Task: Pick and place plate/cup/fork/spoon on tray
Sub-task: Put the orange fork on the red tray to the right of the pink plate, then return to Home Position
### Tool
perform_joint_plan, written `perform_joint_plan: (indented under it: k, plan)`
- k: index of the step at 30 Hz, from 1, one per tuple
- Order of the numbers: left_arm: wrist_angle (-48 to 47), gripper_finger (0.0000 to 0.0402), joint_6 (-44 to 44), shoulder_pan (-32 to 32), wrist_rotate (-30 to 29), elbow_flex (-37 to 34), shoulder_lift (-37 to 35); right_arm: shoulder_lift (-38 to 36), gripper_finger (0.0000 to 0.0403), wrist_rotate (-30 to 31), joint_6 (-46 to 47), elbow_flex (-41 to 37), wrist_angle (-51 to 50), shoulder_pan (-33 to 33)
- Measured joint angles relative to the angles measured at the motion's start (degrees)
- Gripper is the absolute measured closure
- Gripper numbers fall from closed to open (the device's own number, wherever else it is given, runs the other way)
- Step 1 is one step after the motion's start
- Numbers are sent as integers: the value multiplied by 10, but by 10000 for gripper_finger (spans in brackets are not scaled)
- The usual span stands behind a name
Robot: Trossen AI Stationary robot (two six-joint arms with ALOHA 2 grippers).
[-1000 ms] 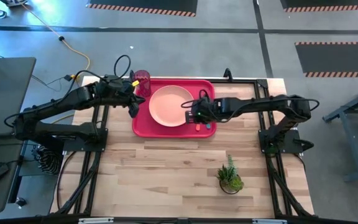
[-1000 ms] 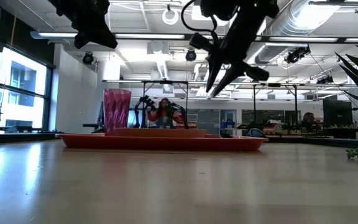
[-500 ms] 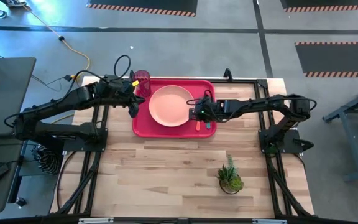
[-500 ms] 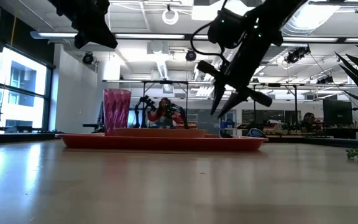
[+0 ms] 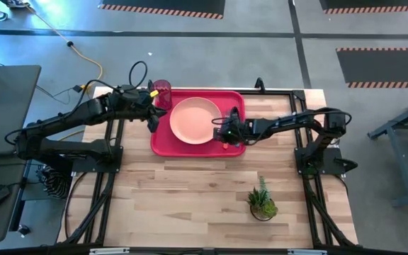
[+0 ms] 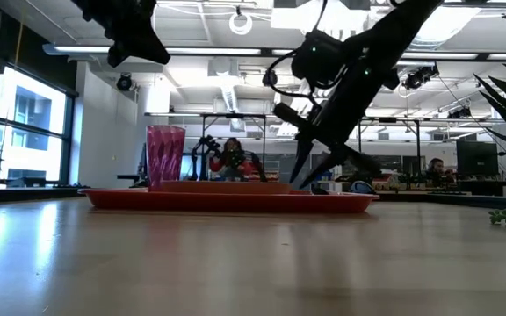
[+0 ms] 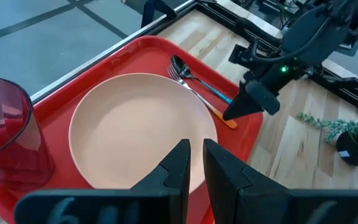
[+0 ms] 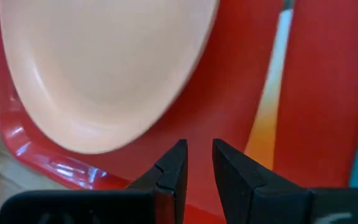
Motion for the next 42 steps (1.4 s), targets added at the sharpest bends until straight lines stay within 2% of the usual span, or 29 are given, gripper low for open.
perform_joint_plan:
  k: [9, 14, 42]
  plan:
    - [0, 367, 0, 0, -1, 0, 0, 25, 336, -5, 0, 0, 2, -1]
    - [0, 367, 0, 0, -1, 0, 0, 38, 336, -27, 0, 0, 0, -6]
    - [-1, 367, 0, 0, -1, 0, 0, 37, 336, -23, 9, 1, 1, -9]
